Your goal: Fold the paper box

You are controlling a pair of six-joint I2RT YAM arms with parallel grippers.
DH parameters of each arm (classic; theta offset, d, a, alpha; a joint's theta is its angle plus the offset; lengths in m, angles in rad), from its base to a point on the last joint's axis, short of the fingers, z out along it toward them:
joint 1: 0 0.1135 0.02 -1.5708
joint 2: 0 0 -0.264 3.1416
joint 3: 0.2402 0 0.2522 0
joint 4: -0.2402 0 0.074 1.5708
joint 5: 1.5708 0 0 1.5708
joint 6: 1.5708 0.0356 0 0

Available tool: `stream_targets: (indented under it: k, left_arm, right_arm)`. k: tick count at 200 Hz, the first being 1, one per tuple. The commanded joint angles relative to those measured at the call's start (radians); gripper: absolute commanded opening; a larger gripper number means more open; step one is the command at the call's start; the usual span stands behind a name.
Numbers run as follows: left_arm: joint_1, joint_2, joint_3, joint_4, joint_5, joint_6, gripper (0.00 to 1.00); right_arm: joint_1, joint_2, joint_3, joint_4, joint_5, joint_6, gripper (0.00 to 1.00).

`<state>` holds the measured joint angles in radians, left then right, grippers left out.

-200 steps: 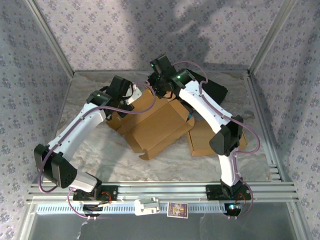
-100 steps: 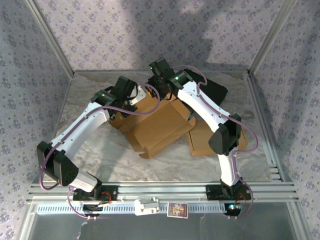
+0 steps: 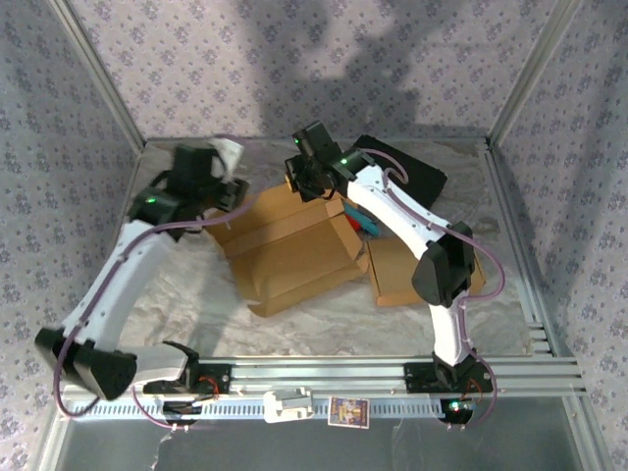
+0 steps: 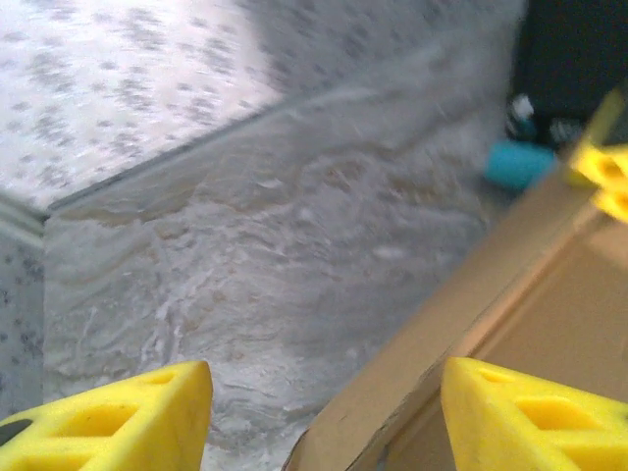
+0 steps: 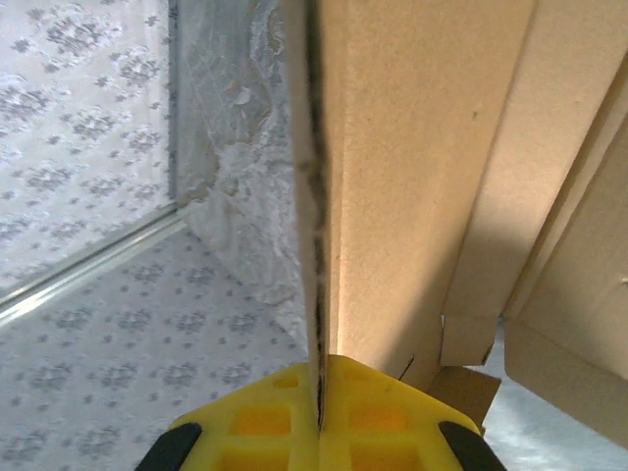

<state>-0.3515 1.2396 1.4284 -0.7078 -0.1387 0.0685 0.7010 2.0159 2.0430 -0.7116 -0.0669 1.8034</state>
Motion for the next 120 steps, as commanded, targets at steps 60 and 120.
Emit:
stream_targets:
  k: [60, 120]
  left_arm:
    - [0.254, 0.102, 0.103, -0.126, 0.098, -0.503, 0.52]
    - [0.268, 0.208, 0.128, -0.045, 0.26, -0.614, 0.55]
  right_arm:
    - [-0.01, 0.083, 0.183, -0.176, 0.061, 0.273, 0.0]
    - [-0.009, 0.069, 0.134, -0.138, 0.066, 0.283, 0.0]
